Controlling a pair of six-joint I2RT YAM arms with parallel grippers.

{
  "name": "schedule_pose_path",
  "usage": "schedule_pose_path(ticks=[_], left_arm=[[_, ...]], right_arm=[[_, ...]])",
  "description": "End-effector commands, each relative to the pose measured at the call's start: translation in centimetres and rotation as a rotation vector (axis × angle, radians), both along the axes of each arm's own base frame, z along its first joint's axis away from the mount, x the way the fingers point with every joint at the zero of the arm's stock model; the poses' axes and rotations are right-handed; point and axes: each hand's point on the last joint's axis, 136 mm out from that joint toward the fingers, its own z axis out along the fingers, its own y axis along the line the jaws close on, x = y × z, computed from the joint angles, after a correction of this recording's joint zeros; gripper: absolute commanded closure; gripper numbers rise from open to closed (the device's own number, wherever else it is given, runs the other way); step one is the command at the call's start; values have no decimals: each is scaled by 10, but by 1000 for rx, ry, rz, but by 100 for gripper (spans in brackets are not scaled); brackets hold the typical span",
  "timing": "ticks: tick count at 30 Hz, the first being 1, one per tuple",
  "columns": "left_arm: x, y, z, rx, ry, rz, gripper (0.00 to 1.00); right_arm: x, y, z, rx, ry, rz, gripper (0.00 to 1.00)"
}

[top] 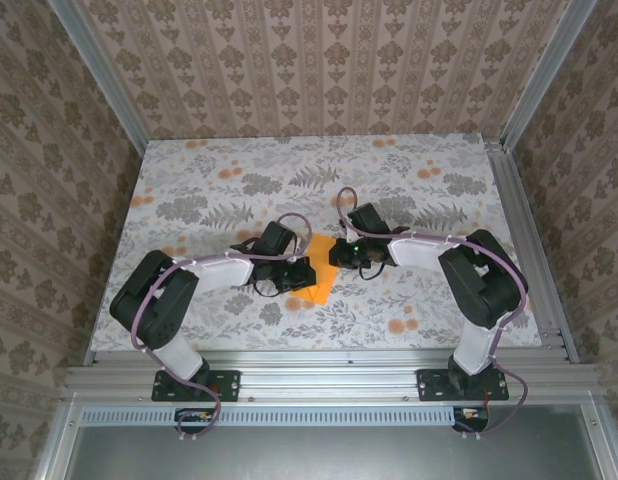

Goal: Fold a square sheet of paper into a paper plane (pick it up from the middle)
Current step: Fold the triangle a second time at the center of the table.

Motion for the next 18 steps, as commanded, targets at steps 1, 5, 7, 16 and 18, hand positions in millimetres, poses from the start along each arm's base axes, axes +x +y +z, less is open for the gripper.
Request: schedule_pose_path(ticks=[1, 5, 7, 16, 18], left_arm=[[5, -8, 7, -18, -25, -33, 94], [7, -11, 7, -22, -26, -35, 94], [9, -13, 9, -27, -29, -35, 94], [17, -27, 7, -42, -26, -44, 94], [18, -30, 6, -43, -26, -48, 94]], right_arm=[[2, -7, -14, -53, 21, 18, 88], [1, -6, -23, -61, 42, 36, 89], [-1, -6, -26, -65, 50, 40, 89], [-6, -8, -34, -73, 73, 53, 89], [-8, -8, -35, -72, 77, 53, 90]])
